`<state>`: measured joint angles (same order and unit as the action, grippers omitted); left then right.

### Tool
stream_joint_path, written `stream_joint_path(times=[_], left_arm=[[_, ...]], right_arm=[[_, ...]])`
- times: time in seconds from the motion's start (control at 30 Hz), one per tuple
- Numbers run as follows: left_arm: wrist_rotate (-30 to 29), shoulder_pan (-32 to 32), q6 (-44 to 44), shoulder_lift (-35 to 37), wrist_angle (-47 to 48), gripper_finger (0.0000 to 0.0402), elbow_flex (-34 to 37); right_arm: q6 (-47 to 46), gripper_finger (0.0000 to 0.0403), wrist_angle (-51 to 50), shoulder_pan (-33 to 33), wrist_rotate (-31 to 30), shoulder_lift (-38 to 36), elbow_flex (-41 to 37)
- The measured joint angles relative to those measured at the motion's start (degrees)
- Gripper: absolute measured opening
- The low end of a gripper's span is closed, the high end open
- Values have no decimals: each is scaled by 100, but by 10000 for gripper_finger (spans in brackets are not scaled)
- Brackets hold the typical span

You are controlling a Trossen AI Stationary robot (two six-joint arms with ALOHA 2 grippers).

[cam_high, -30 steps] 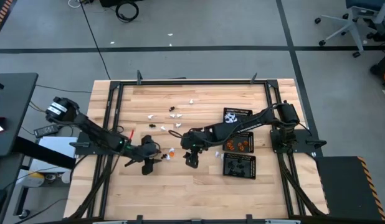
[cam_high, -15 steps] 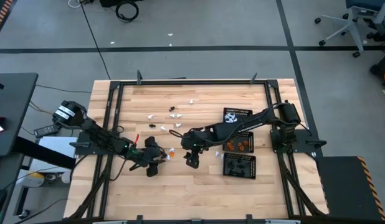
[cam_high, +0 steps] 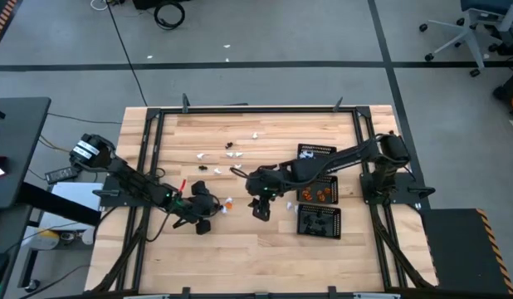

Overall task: Sort Halloween decoration
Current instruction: Put the black ghost toy into the bottom black bin

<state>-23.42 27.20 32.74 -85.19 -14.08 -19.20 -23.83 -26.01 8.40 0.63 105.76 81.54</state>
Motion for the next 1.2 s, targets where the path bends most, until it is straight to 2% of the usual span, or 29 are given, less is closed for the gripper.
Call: stream_joint_path(times=[0.37, 0.73, 1.0, 1.2], left_arm=[[214, -165, 79, 427, -100, 14, 70], [309, -421, -176, 525, -1012, 15, 40], [330, -958, -1183, -1, -958, 15, -971], [1151, -1494, -1761, -1088, -958, 15, -2198]], right_arm=[[153, 210, -497, -13, -650, -697, 0], [99, 210, -612, -196, -678, -952, 2], [7, 210, -1057, -280, -673, -1075, 1], [-494, 210, -2013, -426, -793, -1658, 0]])
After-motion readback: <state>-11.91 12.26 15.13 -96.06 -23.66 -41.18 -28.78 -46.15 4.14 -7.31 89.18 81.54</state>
